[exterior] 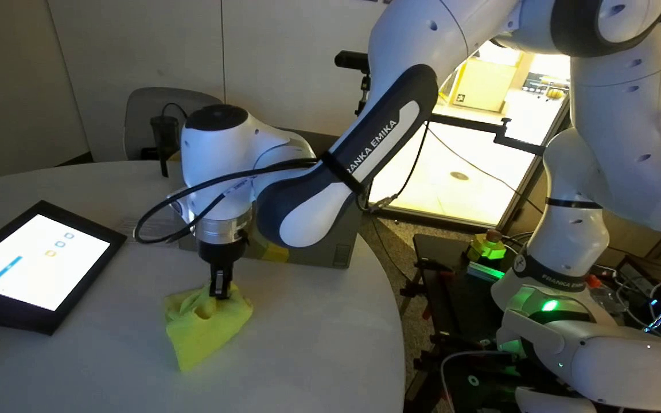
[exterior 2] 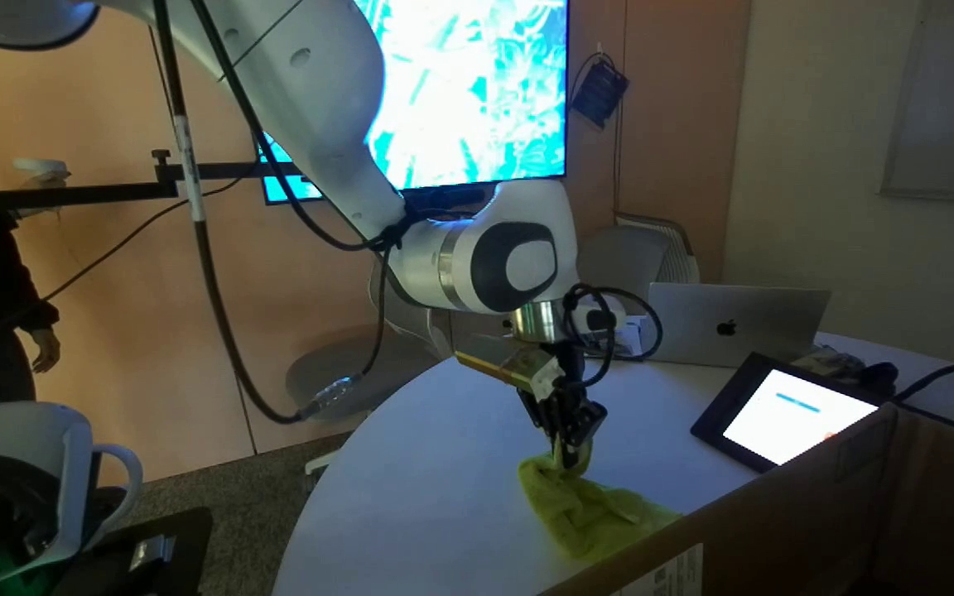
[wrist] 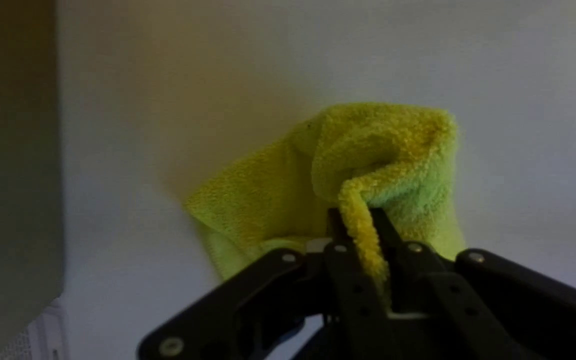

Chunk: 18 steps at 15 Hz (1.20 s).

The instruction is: Put the marker on the towel, fold the towel, and then put the folded towel in the box

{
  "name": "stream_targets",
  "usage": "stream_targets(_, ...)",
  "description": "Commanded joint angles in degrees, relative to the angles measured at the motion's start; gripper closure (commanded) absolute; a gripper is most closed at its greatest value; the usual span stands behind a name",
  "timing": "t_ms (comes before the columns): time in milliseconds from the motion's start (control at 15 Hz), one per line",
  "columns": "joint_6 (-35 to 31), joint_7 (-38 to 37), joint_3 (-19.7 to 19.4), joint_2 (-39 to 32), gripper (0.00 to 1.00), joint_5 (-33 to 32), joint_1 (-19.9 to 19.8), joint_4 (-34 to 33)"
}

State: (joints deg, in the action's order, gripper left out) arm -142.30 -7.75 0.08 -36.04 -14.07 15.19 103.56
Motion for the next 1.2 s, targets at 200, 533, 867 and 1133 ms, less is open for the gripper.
stream_targets(200, 1.31, -3.88, -2.84, -7.49, 0.85, 0.21, -0.2, -8.56)
stream_targets(533, 4.76, -4.65, -2.94, -11.82, 0.66, 0.65, -0.05, -12.67)
stream_targets(867, 7.86, -5.67, -3.01, -12.79, 0.31, 0.55, 0.13, -14.86)
stream_targets(1133, 8.56, -6.36, -3.09, -12.66, 0.02, 0.62, -0.05, -15.99)
